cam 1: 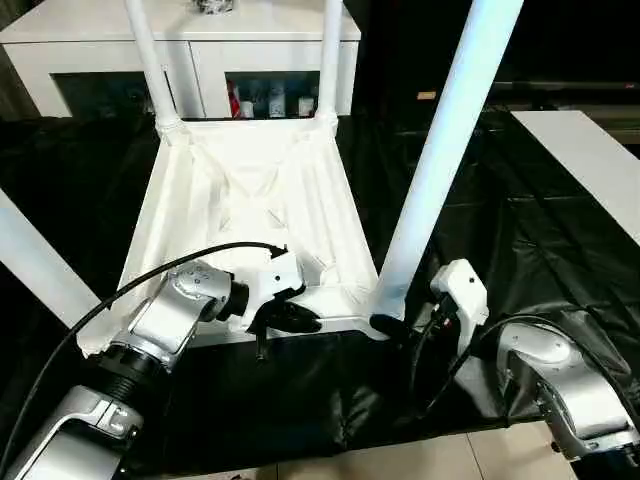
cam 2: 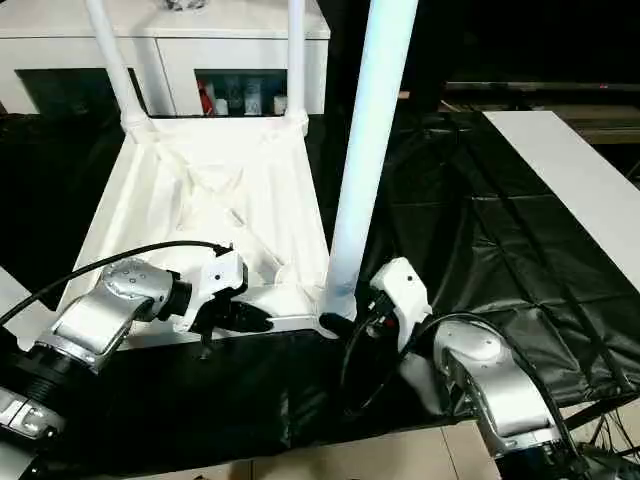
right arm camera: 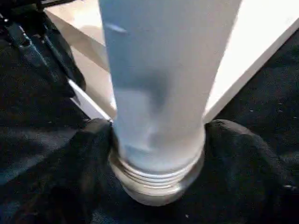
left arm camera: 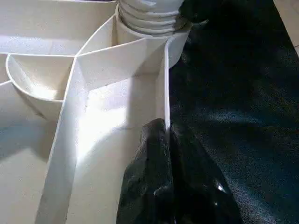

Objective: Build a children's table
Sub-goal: Rotate leg to tighten

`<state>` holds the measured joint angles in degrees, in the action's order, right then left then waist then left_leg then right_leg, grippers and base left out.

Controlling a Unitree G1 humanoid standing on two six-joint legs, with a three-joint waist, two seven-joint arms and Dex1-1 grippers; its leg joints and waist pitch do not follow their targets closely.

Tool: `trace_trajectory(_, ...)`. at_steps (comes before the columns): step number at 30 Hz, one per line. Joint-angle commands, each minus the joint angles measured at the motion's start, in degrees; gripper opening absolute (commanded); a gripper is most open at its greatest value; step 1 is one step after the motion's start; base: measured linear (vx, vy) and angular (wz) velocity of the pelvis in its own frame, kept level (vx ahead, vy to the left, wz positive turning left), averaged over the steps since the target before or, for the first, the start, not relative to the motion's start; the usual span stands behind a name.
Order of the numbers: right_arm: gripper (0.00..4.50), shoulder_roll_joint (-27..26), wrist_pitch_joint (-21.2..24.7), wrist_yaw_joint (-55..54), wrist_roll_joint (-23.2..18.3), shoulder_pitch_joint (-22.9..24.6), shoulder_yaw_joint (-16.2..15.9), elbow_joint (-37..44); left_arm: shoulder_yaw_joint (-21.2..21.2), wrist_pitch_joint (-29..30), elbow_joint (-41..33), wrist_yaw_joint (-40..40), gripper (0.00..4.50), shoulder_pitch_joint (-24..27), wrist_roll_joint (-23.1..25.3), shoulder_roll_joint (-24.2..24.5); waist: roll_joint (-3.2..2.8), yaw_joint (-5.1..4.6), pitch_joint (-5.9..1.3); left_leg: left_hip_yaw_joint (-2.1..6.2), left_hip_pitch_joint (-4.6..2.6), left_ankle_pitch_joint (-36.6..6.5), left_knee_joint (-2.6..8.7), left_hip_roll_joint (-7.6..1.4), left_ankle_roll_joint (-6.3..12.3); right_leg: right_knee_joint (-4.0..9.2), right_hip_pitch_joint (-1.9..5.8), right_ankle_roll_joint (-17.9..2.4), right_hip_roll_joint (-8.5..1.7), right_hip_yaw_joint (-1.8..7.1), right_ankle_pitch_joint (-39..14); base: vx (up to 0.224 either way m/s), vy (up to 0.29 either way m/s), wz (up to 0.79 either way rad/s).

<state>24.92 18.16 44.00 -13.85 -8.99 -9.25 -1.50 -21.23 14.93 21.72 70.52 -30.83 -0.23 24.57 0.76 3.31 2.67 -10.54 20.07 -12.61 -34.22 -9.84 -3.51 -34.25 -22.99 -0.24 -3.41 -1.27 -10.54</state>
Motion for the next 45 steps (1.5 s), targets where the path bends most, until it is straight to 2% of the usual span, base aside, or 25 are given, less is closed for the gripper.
trace_trajectory(1, 3.22, -0.08, -0.44, 0.1, 0.14, -0.89, 0.26, -0.9, -3.01, 0.81, -0.34, 2.26, 0.0, 1.27, 0.56, -0.1, 0.11, -0.15, -3.29, 0.92, -0.24, -4.97, 3.91, -3.21, 4.09, 2.79, 2.98, -15.79, -4.36, 2.25, -3.06, 0.0, 0.0, 0.0)
trace_trajectory(3, 3.22, -0.21, -0.67, 0.28, 0.31, -0.98, 0.3, -1.3, -3.01, 0.86, -0.36, 2.31, 0.0, 1.29, 0.57, -0.04, 0.08, -0.13, -3.32, 0.95, -0.19, -4.55, 3.89, -3.22, 4.18, 2.69, 3.02, -15.82, -4.34, 2.24, -2.71, 0.0, 0.0, 0.0)
trace_trajectory(10, 2.74, -0.51, -1.98, 1.37, 0.54, -1.35, -0.22, -3.52, -3.23, 1.63, -0.88, 2.83, 0.0, 1.65, 0.48, 0.36, 0.07, -0.21, -3.26, 0.94, -0.21, -5.47, 3.87, -3.19, 3.88, 2.81, 2.97, -15.73, -4.33, 2.22, -4.13, 0.0, 0.0, 0.0)
trace_trajectory(15, 2.72, -2.14, -3.14, -0.13, 0.66, -1.6, 0.33, -4.8, -2.94, 1.94, -0.45, 2.08, 0.0, 1.56, 0.59, 0.16, 0.03, -0.32, -3.24, 0.96, -0.16, -5.88, 3.89, -3.15, 3.67, 2.89, 2.93, -15.59, -4.32, 2.22, -4.94, 0.0, 0.0, 0.0)
trace_trajectory(18, 2.72, -3.64, -4.49, -3.81, 2.08, -2.33, 1.03, -6.55, -2.19, 1.8, 0.72, 0.13, 0.0, 1.08, 0.7, -0.93, 0.07, -0.58, -3.1, 0.99, -0.11, -7.25, 4.02, -3.14, 2.83, 3.15, 2.84, -15.16, -4.33, 2.2, -7.36, 0.0, 0.0, 0.0)
trace_trajectory(20, 2.72, -7.25, -6.06, -11.31, 3.79, -3.72, 2.84, -9.77, -0.94, 1.53, 3.69, -4.69, 0.0, -0.34, 1.42, -3.56, 0.05, -1.11, -2.75, 1.03, -0.21, -10.36, 4.27, -2.9, 1.32, 3.95, 2.48, -13.87, -4.23, 2.1, -13.64, 0.0, 0.0, 0.0)
trace_trajectory(22, 2.7, -14.37, -6.34, -23.67, 4.66, -6.47, 5.9, -14.92, 0.54, 2.08, 8.97, -13.07, 0.0, -3.15, 2.71, -8.55, 0.12, -1.44, -2.83, 1.2, -0.35, -12.23, 4.29, -2.82, 0.09, 4.38, 2.36, -12.28, -4.46, 2.19, -18.45, 0.0, 0.0, 0.0)
trace_trajectory(24, 2.7, -17.34, -6.47, -27.95, 4.55, -7.91, 6.89, -17.02, 1.12, 2.28, 11.4, -17.55, 0.0, -4.51, 3.54, -10.74, 0.0, -1.97, -2.77, 1.43, -0.19, -13.39, 4.44, -2.63, -1.09, 4.71, 2.13, -10.94, -4.31, 2.12, -21.77, 0.0, 0.0, 0.0)
trace_trajectory(25, 2.7, -19.42, -7.03, -31.13, 5.4, -9.32, 6.7, -18.75, 1.65, 2.88, 13.22, -21.07, 0.0, -5.57, 3.96, -12.62, 0.1, -2.01, -2.98, 1.53, -0.19, -13.34, 4.45, -2.66, -1.34, 4.68, 2.27, -10.22, -4.35, 2.1, -21.95, 0.0, 0.0, 0.0)
trace_trajectory(26, 2.69, -20.72, -7.47, -33.08, 6.02, -10.26, 6.49, -19.89, 2.01, 3.3, 14.39, -23.33, 0.0, -6.25, 4.2, -13.83, 0.0, -1.94, -3.05, 1.32, -0.38, -12.41, 4.28, -2.67, -0.97, 4.61, 1.88, -10.65, -4.24, 2.29, -19.35, 0.0, 0.0, 0.0)
trace_trajectory(27, 2.69, -22.65, -8.0, -35.65, 6.42, -11.74, 6.5, -21.68, 2.83, 4.09, 16.08, -26.55, 0.0, -7.27, 4.19, -15.6, 0.05, -1.88, -3.08, 1.14, -0.37, -12.09, 4.18, -2.56, -0.59, 4.52, 1.91, -10.97, -4.04, 2.27, -17.73, 0.0, 0.0, 0.0)
trace_trajectory(28, 2.69, -22.83, -8.05, -35.89, 6.45, -11.88, 6.5, -21.86, 2.92, 4.17, 16.24, -26.86, 0.0, -7.37, 4.19, -15.77, 0.05, -1.69, -3.19, 1.25, -0.22, -11.35, 4.21, -2.52, -0.26, 4.42, 2.2, -10.99, -4.14, 2.23, -16.59, 0.0, 0.0, 0.0)
trace_trajectory(29, 2.69, -25.54, -8.9, -38.96, 6.67, -14.12, 6.58, -24.76, 4.68, 4.3, 18.87, -32.67, 0.0, -8.88, 4.03, -18.4, 0.13, -1.76, -3.21, 1.14, -0.02, -10.49, 4.19, -2.52, -0.02, 4.29, 2.32, -11.14, -4.06, 2.28, -15.25, 0.0, 0.0, 0.0)
trace_trajectory(30, 2.69, -26.09, -9.19, -39.5, 6.91, -14.65, 6.5, -25.52, 4.94, 4.16, 19.52, -33.77, 0.0, -9.23, 4.16, -18.91, -0.03, -1.67, -3.21, 1.13, -0.05, -10.08, 4.15, -2.42, 0.04, 4.25, 2.16, -11.27, -4.12, 2.21, -14.62, 0.0, 0.0, 0.0)
trace_trajectory(31, 2.69, -28.09, -10.33, -41.54, 8.4, -16.7, 5.85, -28.44, 5.82, 3.27, 22.08, -38.14, 0.0, -10.59, 4.88, -20.84, 0.15, -1.72, -3.38, 1.1, -0.16, -9.2, 3.98, -2.32, 0.28, 4.13, 2.27, -11.67, -3.99, 2.13, -13.22, 0.0, 0.0, 0.0)
trace_trajectory(33, 2.69, -28.84, -11.02, -42.09, 10.28, -17.87, 4.64, -29.91, 6.34, 2.02, 23.58, -40.45, 0.0, -11.42, 5.31, -21.79, 0.31, -1.52, -3.37, 1.01, -0.05, -8.47, 3.94, -2.35, 0.99, 4.08, 2.42, -11.85, -4.02, 2.17, -11.75, 0.0, 0.0, 0.0)
trace_trajectory(34, 2.69, -29.44, -11.87, -41.23, 10.23, -17.98, 4.61, -29.94, 6.52, 1.2, 24.63, -41.17, 0.0, -11.99, 5.5, -22.29, 0.45, -1.3, -3.35, 0.98, 0.11, -7.72, 3.96, -2.27, 1.91, 4.04, 2.61, -11.76, -4.04, 2.11, -10.79, 0.0, 0.0, 0.0)
trace_trajectory(36, 3.25, -29.56, -12.8, -40.17, 9.7, -17.2, 4.73, -28.49, 5.79, 0.17, 24.78, -40.72, 0.0, -12.13, 6.23, -22.02, 0.37, -1.1, -3.33, 1.02, 0.07, -7.81, 4.0, -2.42, 2.42, 4.07, 2.57, -11.57, -4.19, 2.15, -11.01, 0.0, 0.0, 0.0)
trace_trajectory(38, 3.39, -28.68, -11.91, -39.11, 9.74, -15.66, 4.25, -25.61, 5.17, -0.23, 23.87, -39.55, 0.0, -11.52, 6.56, -21.09, 0.35, -0.93, -3.18, 1.03, 0.0, -8.65, 4.17, -2.54, 2.58, 4.17, 2.47, -11.19, -4.17, 2.11, -12.16, 0.0, 0.0, 0.0)
trace_trajectory(39, 3.41, -28.07, -11.49, -38.93, 10.06, -14.66, 3.95, -23.82, 4.72, -0.78, 23.48, -38.56, 0.0, -11.19, 6.73, -20.47, 0.32, -1.08, -3.1, 1.13, 0.29, -9.8, 4.28, -2.55, 2.56, 4.25, 2.62, -10.64, -4.21, 2.11, -13.32, 0.0, 0.0, 0.0)
trace_trajectory(40, 3.58, -27.68, -11.28, -38.85, 10.18, -13.97, 3.83, -22.59, 4.21, -1.56, 23.22, -37.68, 0.0, -10.97, 6.98, -19.98, 0.48, -1.53, -3.11, 1.51, 0.84, -10.19, 4.64, -2.57, 2.43, 4.22, 3.06, -9.73, -4.26, 1.95, -14.66, 0.0, 0.0, 0.0)
trace_trajectory(41, 3.67, -27.21, -11.09, -39.16, 10.35, -12.91, 3.95, -20.91, 3.88, -1.98, 23.14, -36.9, 0.0, -10.73, 7.24, -19.4, 0.35, -2.1, -3.06, 1.84, 1.21, -10.48, 4.86, -2.66, 2.02, 4.3, 3.17, -9.21, -4.41, 1.74, -16.73, 0.0, 0.0, 0.0)
trace_trajectory(42, 3.74, -26.87, -10.71, -39.33, 10.24, -11.97, 4.17, -19.43, 3.82, -1.98, 23.06, -36.42, 0.0, -10.51, 7.32, -18.99, 0.22, -2.01, -3.09, 1.78, 0.85, -10.89, 4.77, -2.69, 1.81, 4.57, 2.87, -8.95, -4.38, 1.79, -17.47, 0.0, 0.0, 0.0)
trace_trajectory(43, 3.81, -25.48, -8.96, -39.37, 9.53, -8.66, 5.0, -14.0, 3.86, -2.05, 21.65, -34.42, 0.0, -9.41, 6.96, -17.64, 0.06, -1.78, -3.28, 1.45, -0.12, -10.57, 4.4, -2.84, 1.79, 4.53, 2.24, -10.18, -4.29, 2.13, -14.25, 0.0, 0.0, 0.0)
trace_trajectory(45, 3.89, -24.93, -8.39, -39.14, 9.11, -7.14, 5.43, -11.64, 3.9, -2.38, 21.24, -33.64, 0.0, -8.99, 6.91, -17.05, 0.1, -1.61, -3.14, 1.46, 0.11, -9.78, 4.55, -2.84, 2.03, 4.41, 2.46, -10.37, -4.2, 2.1, -12.68, 0.0, 0.0, 0.0)
